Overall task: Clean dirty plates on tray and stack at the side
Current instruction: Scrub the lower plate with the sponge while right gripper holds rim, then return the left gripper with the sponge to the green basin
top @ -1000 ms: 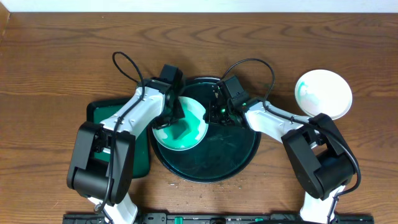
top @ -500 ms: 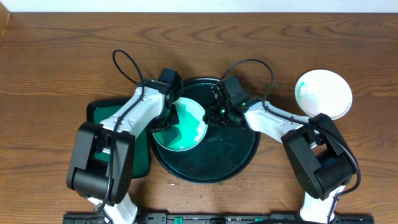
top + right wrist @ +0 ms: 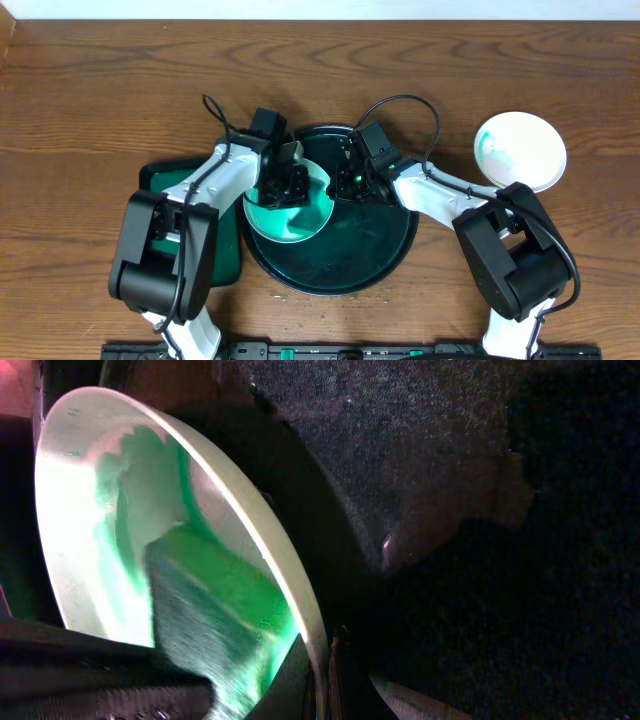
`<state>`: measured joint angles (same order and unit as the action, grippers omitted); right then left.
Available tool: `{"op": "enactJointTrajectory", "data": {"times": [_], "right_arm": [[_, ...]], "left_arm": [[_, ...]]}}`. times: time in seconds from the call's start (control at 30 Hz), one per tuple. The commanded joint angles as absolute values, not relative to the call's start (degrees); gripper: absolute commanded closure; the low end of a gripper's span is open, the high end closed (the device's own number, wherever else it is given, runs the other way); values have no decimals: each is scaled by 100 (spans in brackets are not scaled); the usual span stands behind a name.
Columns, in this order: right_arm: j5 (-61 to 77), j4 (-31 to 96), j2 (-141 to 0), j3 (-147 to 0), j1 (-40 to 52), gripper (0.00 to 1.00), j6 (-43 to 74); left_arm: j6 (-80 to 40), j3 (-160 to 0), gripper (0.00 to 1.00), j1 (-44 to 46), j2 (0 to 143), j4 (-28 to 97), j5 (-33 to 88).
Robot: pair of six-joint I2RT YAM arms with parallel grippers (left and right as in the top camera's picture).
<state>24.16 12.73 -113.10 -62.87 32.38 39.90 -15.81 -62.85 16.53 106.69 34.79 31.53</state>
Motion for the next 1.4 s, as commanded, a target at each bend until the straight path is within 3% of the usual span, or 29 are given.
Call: {"op": "enactJointTrajectory", "data": {"times": [0.0,0.37,0.67,0.97,1.37], "right_arm": [[2126,1594,-11616,-6058,3223,99,4191],[2128,1627,-11614,-6058,3218,99,4193],[2128,1627,-11614,-6058,3216,99,4193],[2128,1619,-11579,-6058,3218,99,4150],[2126,1658,-11533,-6058,3212,99,4049]], "left_arm": [[-1870,-6158,93,1747,10908,3070,3990],[-2969,-6359,93,1066,10814,3041,1739],[-3081,-6858,93,1004,10768,4276,137],[-2980,-7140,93,1009,10344,5179,5],[-2969,-7140,93,832,8646,6010,-1269]]}}
